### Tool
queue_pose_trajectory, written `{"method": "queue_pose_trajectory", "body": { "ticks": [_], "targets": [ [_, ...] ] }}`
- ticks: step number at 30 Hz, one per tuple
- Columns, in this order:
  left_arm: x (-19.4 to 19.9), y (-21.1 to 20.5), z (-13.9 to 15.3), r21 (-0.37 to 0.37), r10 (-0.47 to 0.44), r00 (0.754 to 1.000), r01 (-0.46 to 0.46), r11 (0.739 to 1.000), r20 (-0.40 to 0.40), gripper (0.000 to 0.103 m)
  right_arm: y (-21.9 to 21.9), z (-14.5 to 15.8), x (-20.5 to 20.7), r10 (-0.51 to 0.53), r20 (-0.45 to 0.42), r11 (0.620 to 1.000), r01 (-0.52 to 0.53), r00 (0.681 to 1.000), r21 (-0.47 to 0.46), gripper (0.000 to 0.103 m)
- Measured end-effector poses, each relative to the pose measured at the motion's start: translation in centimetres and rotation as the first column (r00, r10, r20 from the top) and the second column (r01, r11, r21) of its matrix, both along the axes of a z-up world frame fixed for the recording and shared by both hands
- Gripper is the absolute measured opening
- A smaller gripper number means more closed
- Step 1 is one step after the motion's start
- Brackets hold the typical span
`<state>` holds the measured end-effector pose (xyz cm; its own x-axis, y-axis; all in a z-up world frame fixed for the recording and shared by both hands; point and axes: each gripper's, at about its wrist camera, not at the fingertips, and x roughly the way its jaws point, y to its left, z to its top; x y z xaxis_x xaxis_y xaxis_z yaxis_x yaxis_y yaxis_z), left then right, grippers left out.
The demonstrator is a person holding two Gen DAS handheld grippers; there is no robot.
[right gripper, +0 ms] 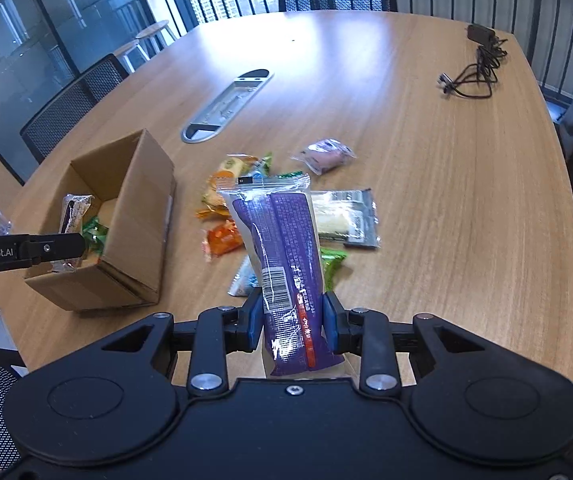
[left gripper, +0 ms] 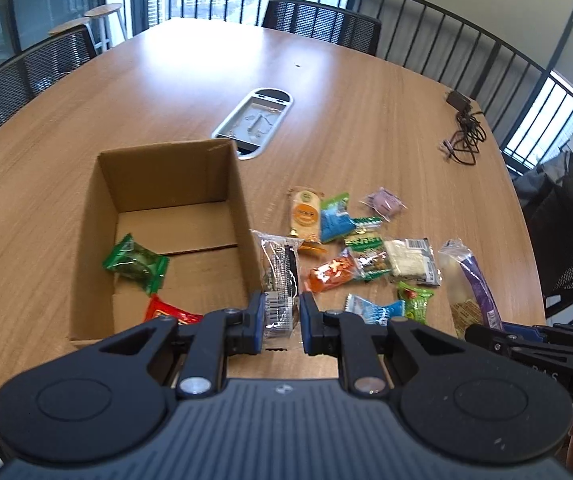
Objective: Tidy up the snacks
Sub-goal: 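Grasp the purple bar with the right gripper and lift it, then carry both bars over the box and release them inside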
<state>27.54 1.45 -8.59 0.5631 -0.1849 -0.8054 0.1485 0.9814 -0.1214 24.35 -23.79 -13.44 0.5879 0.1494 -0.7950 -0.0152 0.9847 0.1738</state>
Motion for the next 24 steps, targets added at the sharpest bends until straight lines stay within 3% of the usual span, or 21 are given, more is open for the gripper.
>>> {"method": "queue_pose_trajectory", "body": {
  "ticks": [9, 24],
  "targets": [
    [-0.3, 3.9, 0.5, -0.002, 0.107, 0.994, -0.107, 0.994, 0.012, 0.017, 2.6, 0.9, 1.3, 0.068, 0.038, 0.998, -0.069, 0.997, 0.009, 0.03],
    [-0.3, 8.5, 0.6, -0.007, 0.208, 0.978, -0.208, 0.978, 0.01, 0.017, 7.2, 1.9, 3.3, 0.159, 0.066, 0.987, -0.16, 0.985, 0.02, 0.03]
  ]
}}
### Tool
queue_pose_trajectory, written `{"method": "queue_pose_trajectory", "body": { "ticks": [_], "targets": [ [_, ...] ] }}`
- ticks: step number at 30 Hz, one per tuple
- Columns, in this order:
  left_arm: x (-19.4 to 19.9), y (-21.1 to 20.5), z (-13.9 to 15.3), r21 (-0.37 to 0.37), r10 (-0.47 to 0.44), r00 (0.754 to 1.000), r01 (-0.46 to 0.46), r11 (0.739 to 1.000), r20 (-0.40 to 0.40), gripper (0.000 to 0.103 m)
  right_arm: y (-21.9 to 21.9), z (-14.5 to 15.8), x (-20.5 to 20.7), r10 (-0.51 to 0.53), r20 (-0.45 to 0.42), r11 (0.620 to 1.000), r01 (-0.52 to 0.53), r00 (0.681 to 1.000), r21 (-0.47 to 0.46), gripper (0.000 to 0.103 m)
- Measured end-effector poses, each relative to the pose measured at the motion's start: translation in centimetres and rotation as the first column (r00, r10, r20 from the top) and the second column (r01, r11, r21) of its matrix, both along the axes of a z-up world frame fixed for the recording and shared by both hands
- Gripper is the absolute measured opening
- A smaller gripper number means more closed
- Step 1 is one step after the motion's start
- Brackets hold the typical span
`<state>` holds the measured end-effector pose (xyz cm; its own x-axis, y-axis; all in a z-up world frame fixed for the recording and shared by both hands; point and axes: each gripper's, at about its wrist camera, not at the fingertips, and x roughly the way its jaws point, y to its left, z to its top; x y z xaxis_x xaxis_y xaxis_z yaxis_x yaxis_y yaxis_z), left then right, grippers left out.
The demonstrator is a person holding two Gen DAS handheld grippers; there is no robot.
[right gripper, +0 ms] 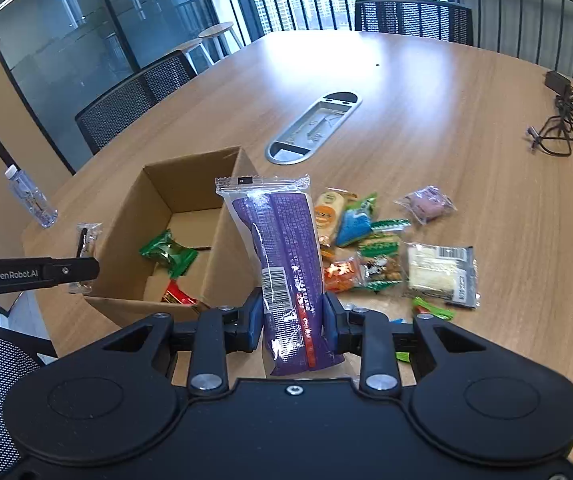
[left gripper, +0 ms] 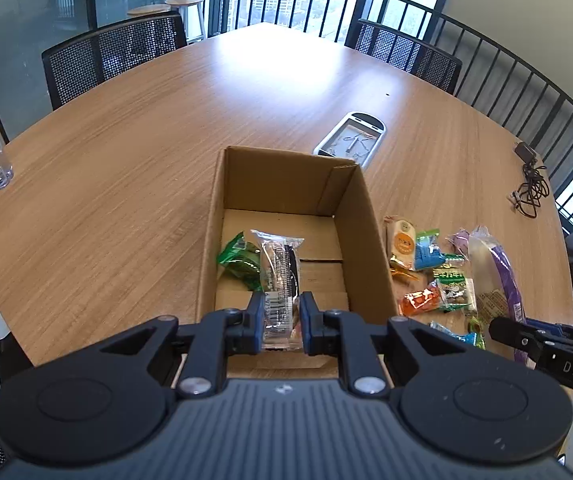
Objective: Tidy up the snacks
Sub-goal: 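Carry both bars over the box and release them inside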
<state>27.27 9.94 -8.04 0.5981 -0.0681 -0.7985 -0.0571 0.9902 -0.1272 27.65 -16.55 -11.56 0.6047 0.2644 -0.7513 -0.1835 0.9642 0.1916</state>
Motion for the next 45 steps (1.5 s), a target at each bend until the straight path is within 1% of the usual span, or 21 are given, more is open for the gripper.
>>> {"method": "queue_pose_trajectory", "body": {
  "ticks": [5, 12, 16, 18, 28, 37, 38, 39, 41, 42, 44, 45],
  "targets": [
    [0.8, 0.8, -0.2, -0.005, 0.01, 1.0, -0.01, 1.0, -0.009, 0.017, 1.5, 0.4, 0.6, 0.024, 0.009, 1.0, -0.024, 1.0, 0.0, 0.03],
    [2.2, 1.3, -1.0, -0.01, -0.003, 1.0, 0.003, 1.0, -0.027, 0.017, 2.9, 0.6, 1.7, 0.037, 0.015, 0.999, -0.037, 0.999, -0.008, 0.03],
    [3.1, 1.7, -1.6, -0.015, -0.01, 0.999, 0.01, 1.0, -0.051, 0.018, 3.8, 0.7, 2.5, 0.047, 0.017, 0.999, -0.047, 0.999, -0.012, 0.03],
    [3.4, 1.9, -1.8, -0.012, -0.008, 0.998, 0.008, 1.0, -0.057, 0.021, 4.4, 0.8, 2.9, 0.053, 0.016, 0.999, -0.053, 0.998, -0.013, 0.03],
    [3.5, 4.8, -2.1, -0.011, 0.071, 0.995, -0.072, 0.997, -0.068, 0.026, 7.4, 1.0, 4.8, 0.107, 0.01, 0.994, -0.107, 0.994, 0.0, 0.03],
    [2.8, 6.9, -2.0, -0.001, 0.132, 0.989, -0.132, 0.991, -0.072, 0.033, 9.5, 1.0, 5.5, 0.154, 0.01, 0.988, -0.154, 0.988, 0.005, 0.032],
    [2.7, 7.0, -2.1, -0.002, 0.136, 0.988, -0.136, 0.991, -0.072, 0.034, 9.7, 0.9, 5.4, 0.16, 0.012, 0.987, -0.16, 0.987, 0.001, 0.034],
    [2.6, 7.0, -2.1, -0.002, 0.139, 0.988, -0.139, 0.99, -0.072, 0.034, 9.9, 0.9, 5.2, 0.162, 0.015, 0.987, -0.162, 0.987, -0.01, 0.046],
    [2.6, 7.1, -2.0, 0.001, 0.141, 0.987, -0.142, 0.99, -0.075, 0.038, 9.9, 0.7, 5.0, 0.158, 0.015, 0.987, -0.157, 0.987, -0.033, 0.061],
    [2.6, 7.0, -2.0, 0.003, 0.141, 0.987, -0.141, 0.99, -0.076, 0.041, 9.8, 0.7, 4.8, 0.154, 0.017, 0.988, -0.153, 0.988, -0.031, 0.061],
    [2.4, 6.9, -2.0, 0.011, 0.144, 0.986, -0.144, 0.99, -0.078, 0.054, 9.4, 0.7, 4.6, 0.145, 0.011, 0.989, -0.144, 0.989, -0.026, 0.061],
    [2.4, 6.8, -2.0, 0.013, 0.145, 0.986, -0.145, 0.989, -0.076, 0.056, 9.2, 0.7, 4.4, 0.139, 0.011, 0.99, -0.138, 0.99, -0.029, 0.061]
  ]
}}
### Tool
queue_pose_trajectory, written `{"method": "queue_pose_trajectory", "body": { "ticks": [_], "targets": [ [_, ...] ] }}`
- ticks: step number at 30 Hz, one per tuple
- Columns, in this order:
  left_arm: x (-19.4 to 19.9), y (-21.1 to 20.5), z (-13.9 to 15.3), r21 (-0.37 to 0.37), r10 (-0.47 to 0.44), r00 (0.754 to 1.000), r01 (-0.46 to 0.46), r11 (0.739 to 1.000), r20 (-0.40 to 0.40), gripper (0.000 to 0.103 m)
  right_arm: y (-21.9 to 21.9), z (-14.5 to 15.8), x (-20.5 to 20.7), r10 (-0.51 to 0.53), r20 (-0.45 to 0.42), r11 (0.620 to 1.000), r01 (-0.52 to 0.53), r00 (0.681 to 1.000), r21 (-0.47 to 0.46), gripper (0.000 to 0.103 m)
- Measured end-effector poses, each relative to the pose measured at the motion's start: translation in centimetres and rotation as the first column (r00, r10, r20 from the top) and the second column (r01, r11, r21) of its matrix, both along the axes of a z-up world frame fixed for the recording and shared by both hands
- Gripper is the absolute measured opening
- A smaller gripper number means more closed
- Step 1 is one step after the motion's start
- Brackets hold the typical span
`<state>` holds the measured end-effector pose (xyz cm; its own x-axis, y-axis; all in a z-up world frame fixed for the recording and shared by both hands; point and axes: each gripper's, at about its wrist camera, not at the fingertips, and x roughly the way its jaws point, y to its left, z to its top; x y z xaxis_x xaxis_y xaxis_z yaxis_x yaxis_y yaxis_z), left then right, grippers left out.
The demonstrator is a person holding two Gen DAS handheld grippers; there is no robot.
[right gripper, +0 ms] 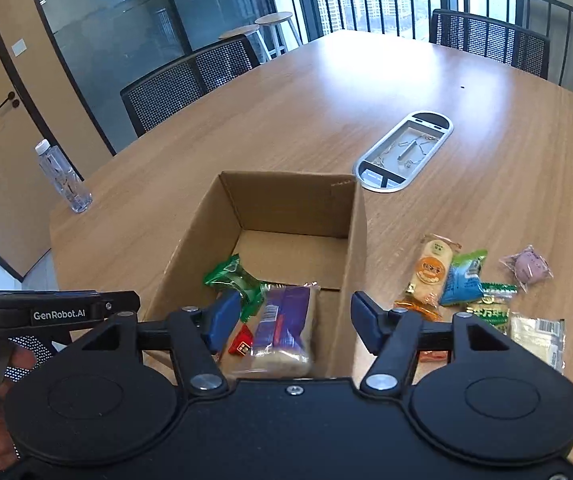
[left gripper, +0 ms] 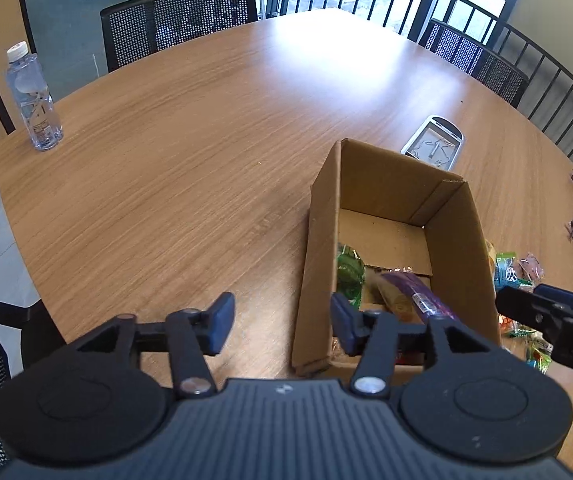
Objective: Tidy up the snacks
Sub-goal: 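Carry both bars over the box and release them inside, then move both open grippers from the box toward the loose snack pile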
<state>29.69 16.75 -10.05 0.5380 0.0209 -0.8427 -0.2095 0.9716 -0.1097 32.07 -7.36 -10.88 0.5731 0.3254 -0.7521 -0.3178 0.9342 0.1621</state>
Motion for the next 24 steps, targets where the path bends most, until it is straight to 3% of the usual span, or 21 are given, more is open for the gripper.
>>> {"method": "queue_pose_trajectory", "body": {
  "ticks": [5, 7, 24],
  "targets": [
    [-0.1, -0.6, -0.1, -0.018, -0.014, 1.0, 0.014, 1.0, 0.005, 0.078, -1.0, -0.2, -0.9, -0.024, -0.013, 1.0, 0.024, 1.0, -0.006, 0.061],
    [-0.2, -1.1, 0.0, -0.022, -0.026, 1.0, 0.026, 0.999, 0.008, 0.081, -1.5, -0.2, -1.4, -0.037, -0.016, 0.999, 0.037, 0.999, -0.007, 0.061],
    [-1.1, -6.8, 1.1, -0.023, -0.163, 0.985, 0.164, 0.986, 0.053, 0.086, -8.0, -0.4, -5.0, -0.2, -0.016, 0.98, 0.2, 0.98, -0.01, 0.071]
  ]
}}
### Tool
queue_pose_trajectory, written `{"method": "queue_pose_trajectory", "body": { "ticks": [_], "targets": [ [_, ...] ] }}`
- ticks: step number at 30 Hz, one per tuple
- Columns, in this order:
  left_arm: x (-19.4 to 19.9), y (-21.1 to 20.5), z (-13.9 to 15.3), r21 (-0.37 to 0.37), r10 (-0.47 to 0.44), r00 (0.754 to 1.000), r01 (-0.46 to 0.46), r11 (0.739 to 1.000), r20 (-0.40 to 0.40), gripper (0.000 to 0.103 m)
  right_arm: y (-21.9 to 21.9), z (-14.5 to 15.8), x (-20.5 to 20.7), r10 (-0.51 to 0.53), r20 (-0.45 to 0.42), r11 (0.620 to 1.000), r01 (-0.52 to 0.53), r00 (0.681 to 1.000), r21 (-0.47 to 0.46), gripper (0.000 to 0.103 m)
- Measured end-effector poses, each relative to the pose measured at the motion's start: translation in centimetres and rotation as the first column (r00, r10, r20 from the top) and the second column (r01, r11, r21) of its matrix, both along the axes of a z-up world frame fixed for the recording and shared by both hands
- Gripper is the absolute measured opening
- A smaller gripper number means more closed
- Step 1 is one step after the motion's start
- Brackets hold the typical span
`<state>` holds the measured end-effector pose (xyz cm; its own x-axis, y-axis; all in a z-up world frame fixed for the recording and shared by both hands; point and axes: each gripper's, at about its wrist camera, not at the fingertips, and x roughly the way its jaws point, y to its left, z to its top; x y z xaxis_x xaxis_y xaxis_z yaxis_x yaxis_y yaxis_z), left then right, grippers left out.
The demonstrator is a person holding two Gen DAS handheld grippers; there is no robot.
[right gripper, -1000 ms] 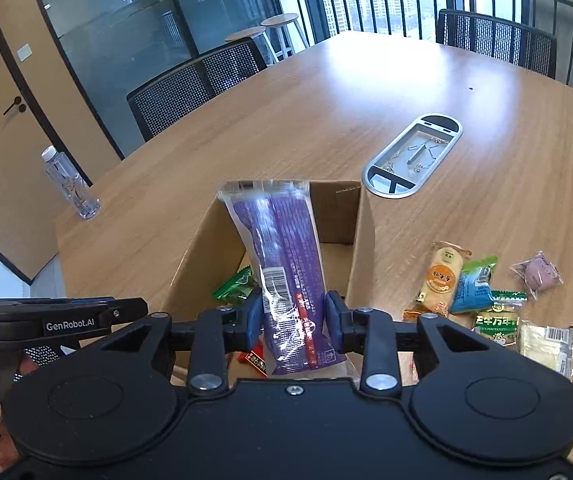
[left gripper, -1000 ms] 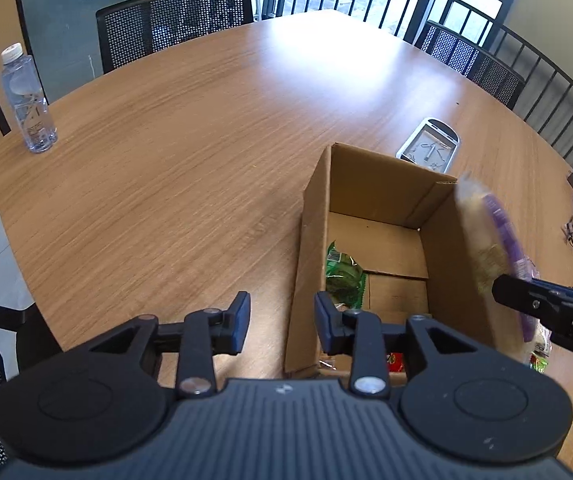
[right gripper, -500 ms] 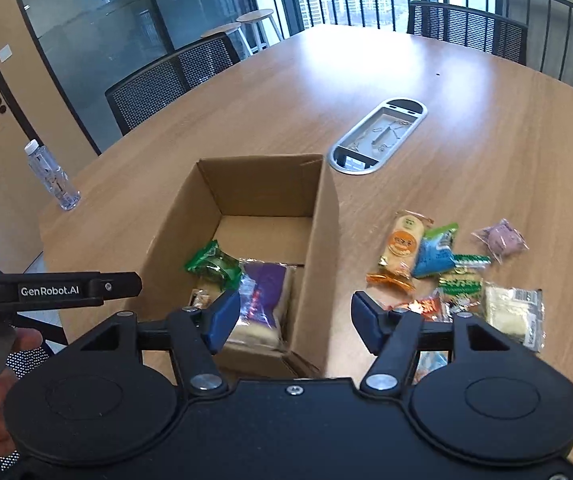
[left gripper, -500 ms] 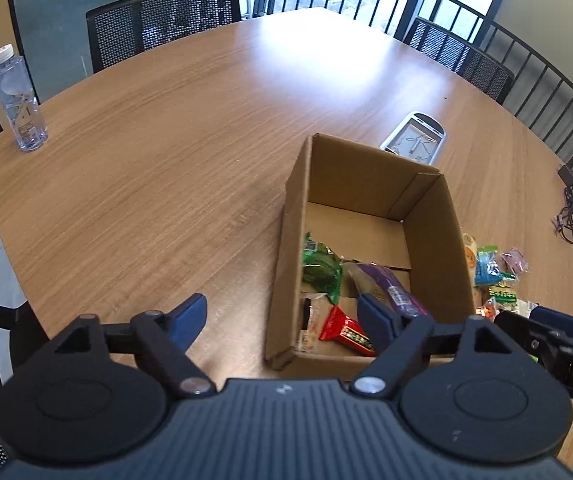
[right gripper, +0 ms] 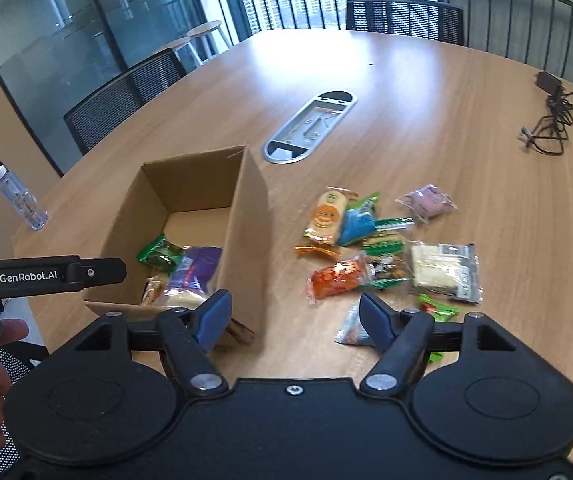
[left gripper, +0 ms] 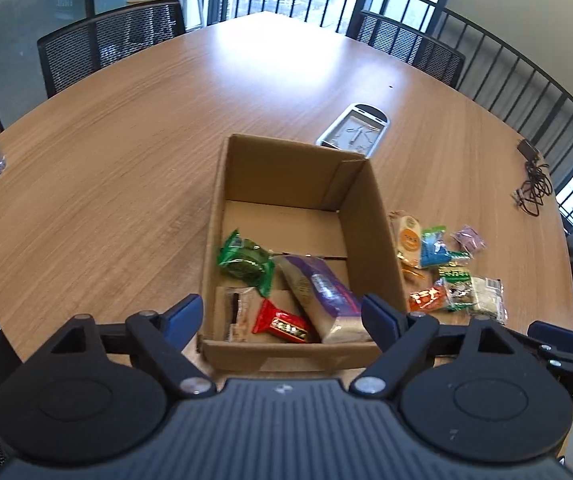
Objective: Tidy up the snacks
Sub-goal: 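Move both open grippers from the box toward the loose snack pile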
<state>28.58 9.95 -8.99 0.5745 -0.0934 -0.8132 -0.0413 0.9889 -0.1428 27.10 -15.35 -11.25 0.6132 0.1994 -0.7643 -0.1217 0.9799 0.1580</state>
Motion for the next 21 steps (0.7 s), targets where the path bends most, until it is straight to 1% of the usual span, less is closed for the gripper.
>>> {"method": "queue_pose_trajectory", "body": {
  "ticks": [3, 10, 13, 14, 15, 16, 17, 18, 20, 21],
  "targets": [
    [0.0, -1.2, 0.2, 0.0, -0.031, 0.999, 0.031, 1.0, 0.008, 0.089, -1.2, 0.1, -0.6, -0.031, 0.003, 1.0, 0.031, 1.0, 0.0, 0.074],
    [-0.1, -4.1, 0.3, -0.007, -0.113, 0.993, 0.113, 0.994, 0.019, 0.089, -3.8, -0.3, -1.7, -0.1, -0.009, 0.995, 0.1, 0.995, 0.004, 0.076],
    [-0.2, -5.2, 0.3, -0.016, -0.147, 0.989, 0.148, 0.989, 0.022, 0.089, -4.7, -0.3, -2.2, -0.124, -0.008, 0.992, 0.124, 0.992, 0.004, 0.08],
    [-0.3, -5.5, 0.3, -0.032, -0.164, 0.986, 0.165, 0.986, 0.026, 0.09, -5.0, -0.3, -2.4, -0.131, -0.009, 0.991, 0.131, 0.991, 0.004, 0.082],
    [-0.3, -5.8, 0.3, -0.048, -0.179, 0.983, 0.181, 0.982, 0.028, 0.091, -5.3, -0.3, -2.5, -0.139, -0.008, 0.99, 0.139, 0.99, 0.004, 0.085],
    [-0.4, -6.3, 0.3, -0.048, -0.192, 0.981, 0.194, 0.98, 0.03, 0.094, -5.6, -0.3, -2.6, -0.147, -0.007, 0.989, 0.147, 0.989, 0.003, 0.087],
    [-0.5, -6.8, 0.3, -0.038, -0.205, 0.978, 0.206, 0.978, 0.034, 0.097, -5.8, -0.3, -2.7, -0.154, -0.007, 0.988, 0.154, 0.988, 0.0, 0.092],
    [-0.5, -7.3, 0.3, -0.036, -0.218, 0.975, 0.22, 0.975, 0.037, 0.098, -6.1, -0.3, -2.7, -0.163, -0.007, 0.987, 0.163, 0.987, -0.004, 0.098],
    [-0.6, -8.1, 0.3, -0.046, -0.244, 0.969, 0.245, 0.968, 0.032, 0.099, -6.6, -0.4, -2.9, -0.182, -0.002, 0.983, 0.182, 0.983, -0.013, 0.103],
    [-0.6, -8.5, 0.2, -0.042, -0.251, 0.967, 0.252, 0.967, 0.029, 0.099, -6.9, -0.4, -2.9, -0.19, -0.001, 0.982, 0.19, 0.982, -0.013, 0.103]
  ]
}}
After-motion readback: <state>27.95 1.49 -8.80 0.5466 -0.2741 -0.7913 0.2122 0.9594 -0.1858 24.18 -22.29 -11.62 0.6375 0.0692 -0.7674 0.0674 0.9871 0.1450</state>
